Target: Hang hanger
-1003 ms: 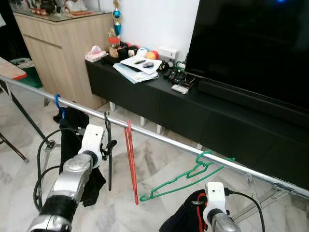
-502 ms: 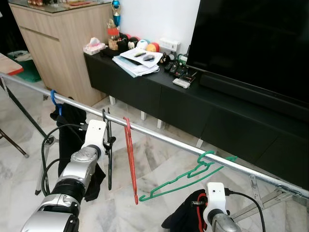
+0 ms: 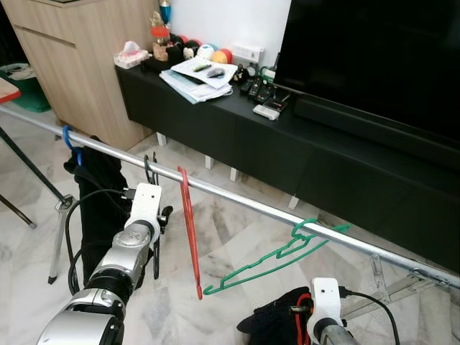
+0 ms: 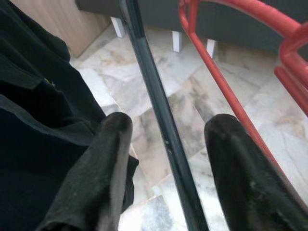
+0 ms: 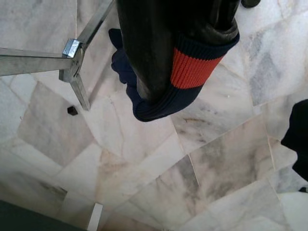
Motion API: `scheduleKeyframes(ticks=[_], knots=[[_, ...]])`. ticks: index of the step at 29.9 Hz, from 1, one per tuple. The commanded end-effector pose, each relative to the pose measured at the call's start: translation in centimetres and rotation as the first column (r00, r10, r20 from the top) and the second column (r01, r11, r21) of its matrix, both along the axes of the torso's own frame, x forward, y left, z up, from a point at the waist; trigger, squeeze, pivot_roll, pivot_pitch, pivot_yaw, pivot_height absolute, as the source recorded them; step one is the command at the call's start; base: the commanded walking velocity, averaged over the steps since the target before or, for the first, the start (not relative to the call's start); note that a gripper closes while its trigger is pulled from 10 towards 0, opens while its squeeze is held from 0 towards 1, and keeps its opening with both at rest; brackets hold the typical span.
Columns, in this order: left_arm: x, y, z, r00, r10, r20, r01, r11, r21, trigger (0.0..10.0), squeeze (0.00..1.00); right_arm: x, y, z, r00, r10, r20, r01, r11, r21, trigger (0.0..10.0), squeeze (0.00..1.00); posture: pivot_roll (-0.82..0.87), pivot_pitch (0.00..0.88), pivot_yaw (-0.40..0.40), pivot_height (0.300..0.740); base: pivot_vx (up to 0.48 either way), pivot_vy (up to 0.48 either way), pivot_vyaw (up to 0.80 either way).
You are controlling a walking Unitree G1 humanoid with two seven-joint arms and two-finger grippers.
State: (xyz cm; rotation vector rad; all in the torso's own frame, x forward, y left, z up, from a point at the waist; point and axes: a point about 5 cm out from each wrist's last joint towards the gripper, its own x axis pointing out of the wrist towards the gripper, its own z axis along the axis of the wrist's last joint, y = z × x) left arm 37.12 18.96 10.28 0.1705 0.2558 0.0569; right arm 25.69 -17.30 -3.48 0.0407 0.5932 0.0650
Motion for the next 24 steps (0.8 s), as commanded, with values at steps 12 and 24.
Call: scheduleKeyframes(ticks=[12, 24], knots=[[0.42, -0.29, 0.61, 0.998, 0.033, 0.046, -0.032, 0.999, -0.013, 0.0, 0.0, 0.15, -0.19, 0.22, 1.0, 0.003, 0.019, -0.003, 1.0, 0.0, 10.0, 0.0, 0.1, 0.136, -0.051, 0.74, 0.0, 0.0, 0.0], [0.11, -0.22, 0.06, 0.998, 0.039, 0.045, -0.039, 0.999, -0.016, 0.0, 0.0, 0.18, -0.13, 0.22, 1.0, 0.003, 0.017, -0.003, 1.0, 0.0, 10.0, 0.0, 0.1, 0.133, -0.051, 0.74, 0.0, 0.0, 0.0]])
